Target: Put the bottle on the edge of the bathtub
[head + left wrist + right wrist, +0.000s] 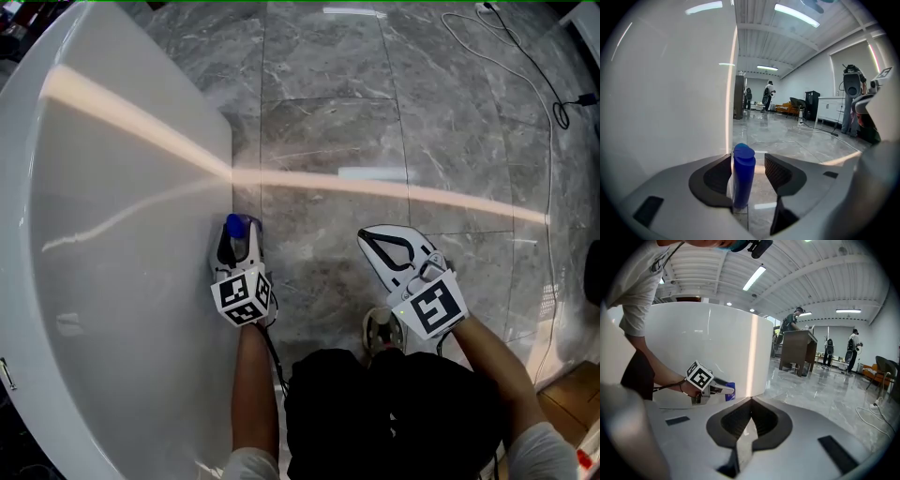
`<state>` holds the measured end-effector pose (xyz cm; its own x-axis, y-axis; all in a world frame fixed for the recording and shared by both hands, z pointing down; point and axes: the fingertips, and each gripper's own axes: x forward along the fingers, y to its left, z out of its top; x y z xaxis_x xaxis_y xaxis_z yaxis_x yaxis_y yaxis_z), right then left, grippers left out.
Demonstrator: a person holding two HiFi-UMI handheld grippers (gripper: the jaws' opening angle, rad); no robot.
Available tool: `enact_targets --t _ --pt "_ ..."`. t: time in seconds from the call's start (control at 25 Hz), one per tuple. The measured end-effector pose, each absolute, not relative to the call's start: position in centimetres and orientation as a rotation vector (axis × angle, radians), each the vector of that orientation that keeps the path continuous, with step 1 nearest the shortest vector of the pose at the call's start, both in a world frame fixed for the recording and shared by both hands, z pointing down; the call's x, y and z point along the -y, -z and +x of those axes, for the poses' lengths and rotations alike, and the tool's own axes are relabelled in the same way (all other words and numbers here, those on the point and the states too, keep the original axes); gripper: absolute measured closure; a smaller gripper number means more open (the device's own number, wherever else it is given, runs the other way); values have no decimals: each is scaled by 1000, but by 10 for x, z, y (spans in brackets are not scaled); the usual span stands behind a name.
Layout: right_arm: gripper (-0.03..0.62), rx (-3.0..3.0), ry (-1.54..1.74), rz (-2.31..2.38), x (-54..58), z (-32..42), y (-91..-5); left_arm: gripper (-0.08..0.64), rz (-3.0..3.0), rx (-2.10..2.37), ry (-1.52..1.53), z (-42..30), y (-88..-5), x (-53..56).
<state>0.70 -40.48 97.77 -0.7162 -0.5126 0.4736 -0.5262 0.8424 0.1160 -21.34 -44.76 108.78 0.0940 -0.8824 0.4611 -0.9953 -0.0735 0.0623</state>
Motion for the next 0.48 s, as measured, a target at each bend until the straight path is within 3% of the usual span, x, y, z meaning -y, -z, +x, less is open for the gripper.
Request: enact_targets --t 0.48 --pt "588 2552 23 714 404 -12 -969 351 2018 1782 -586 -199 -1095 384"
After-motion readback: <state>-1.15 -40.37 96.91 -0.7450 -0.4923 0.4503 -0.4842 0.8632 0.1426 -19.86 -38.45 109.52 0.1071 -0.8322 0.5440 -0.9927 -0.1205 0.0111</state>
